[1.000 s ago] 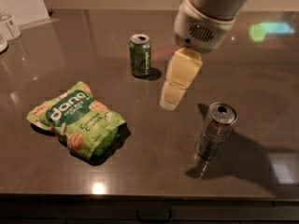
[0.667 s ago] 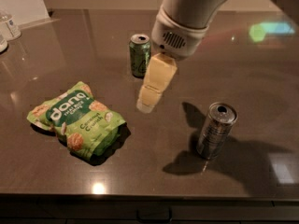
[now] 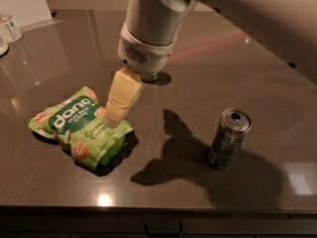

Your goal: Move green rice chip bag near redbull can

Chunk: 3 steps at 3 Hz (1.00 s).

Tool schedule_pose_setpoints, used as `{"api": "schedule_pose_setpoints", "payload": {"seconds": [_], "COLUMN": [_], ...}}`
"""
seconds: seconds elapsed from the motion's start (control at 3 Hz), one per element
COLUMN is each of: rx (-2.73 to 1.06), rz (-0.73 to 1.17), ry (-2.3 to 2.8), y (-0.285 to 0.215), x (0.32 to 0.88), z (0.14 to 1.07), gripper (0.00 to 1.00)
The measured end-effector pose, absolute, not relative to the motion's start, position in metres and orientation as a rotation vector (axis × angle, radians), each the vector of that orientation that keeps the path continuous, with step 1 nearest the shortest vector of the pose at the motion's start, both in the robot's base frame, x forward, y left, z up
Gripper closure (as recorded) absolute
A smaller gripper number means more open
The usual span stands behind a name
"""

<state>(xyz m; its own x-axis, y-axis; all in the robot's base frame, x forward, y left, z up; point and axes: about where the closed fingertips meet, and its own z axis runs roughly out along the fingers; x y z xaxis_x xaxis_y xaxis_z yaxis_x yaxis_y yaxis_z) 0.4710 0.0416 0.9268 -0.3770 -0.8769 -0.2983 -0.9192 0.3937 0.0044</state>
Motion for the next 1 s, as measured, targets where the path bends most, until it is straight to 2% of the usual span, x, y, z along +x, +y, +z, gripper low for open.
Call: {"api": "schedule_pose_setpoints", "payload": {"seconds": [1.0], "rx": [-1.624], "rz": [0.160], "ry": [2.443], "y": [0.114], "x": [0.463], "z": [0.878], "gripper": [0.00]}}
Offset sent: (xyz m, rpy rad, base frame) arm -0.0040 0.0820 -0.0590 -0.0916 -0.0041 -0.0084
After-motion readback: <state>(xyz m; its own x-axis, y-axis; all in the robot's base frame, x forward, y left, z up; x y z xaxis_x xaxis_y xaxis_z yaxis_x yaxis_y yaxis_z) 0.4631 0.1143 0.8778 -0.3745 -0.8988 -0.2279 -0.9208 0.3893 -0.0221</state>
